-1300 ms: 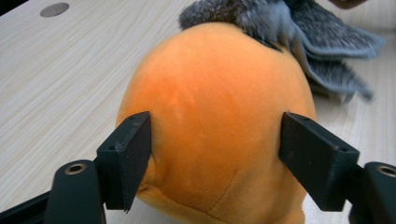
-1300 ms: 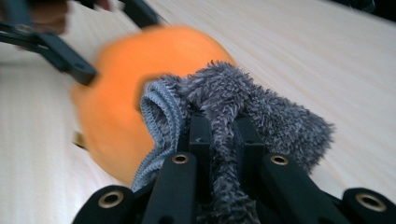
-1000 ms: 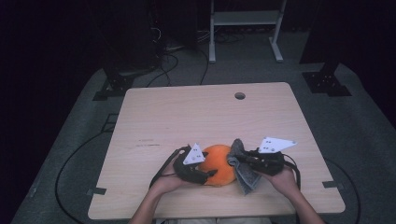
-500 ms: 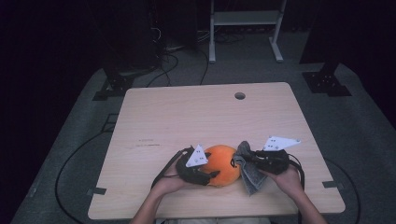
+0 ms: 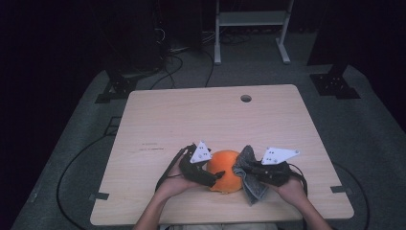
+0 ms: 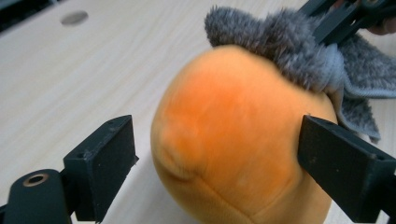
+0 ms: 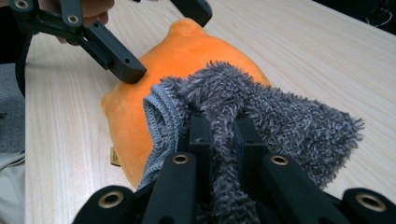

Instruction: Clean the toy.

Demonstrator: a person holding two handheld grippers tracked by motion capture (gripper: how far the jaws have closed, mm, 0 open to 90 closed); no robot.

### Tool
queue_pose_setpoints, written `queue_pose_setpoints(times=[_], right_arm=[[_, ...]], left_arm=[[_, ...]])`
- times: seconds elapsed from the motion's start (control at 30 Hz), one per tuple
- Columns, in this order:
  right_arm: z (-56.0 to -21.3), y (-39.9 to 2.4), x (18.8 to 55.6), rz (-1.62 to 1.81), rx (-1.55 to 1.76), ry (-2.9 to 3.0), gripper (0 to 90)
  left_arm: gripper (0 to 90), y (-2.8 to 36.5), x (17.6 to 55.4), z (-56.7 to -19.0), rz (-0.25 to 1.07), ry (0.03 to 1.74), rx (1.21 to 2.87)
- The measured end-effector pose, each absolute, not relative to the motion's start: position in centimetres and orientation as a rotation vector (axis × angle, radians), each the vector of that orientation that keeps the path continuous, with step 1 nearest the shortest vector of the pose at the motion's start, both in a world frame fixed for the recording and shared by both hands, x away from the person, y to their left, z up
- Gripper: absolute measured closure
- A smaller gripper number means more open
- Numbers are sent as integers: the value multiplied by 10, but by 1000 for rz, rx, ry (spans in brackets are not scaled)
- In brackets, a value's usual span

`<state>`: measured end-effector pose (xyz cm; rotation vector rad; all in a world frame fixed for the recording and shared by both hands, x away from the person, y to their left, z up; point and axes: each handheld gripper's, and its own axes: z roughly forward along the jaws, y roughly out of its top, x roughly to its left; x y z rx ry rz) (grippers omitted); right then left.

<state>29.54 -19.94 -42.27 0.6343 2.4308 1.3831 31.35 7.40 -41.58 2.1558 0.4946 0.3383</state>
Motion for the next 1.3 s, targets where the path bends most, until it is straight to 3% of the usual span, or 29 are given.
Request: queue_pose_setpoints(times=[0.13, 0.27, 0.6, 1.07, 1.3], right_arm=[[-425, -208, 300, 1393, 665, 2449, 803], [-425, -220, 307, 1359, 734, 2444, 803], [-401, -184, 300, 1442, 591, 2406, 802], [-421, -223, 313, 1370, 775, 2415, 802], [-393, -211, 299, 1435, 657, 2391, 803]], left_arm=[[253, 71, 311, -420, 319, 465, 2148], [298, 67, 308, -422, 332, 447, 2145], [317, 61, 297, -423, 334, 330, 2159], [318, 65, 301, -423, 327, 352, 2136], [320, 57, 295, -420, 349, 312, 2136]])
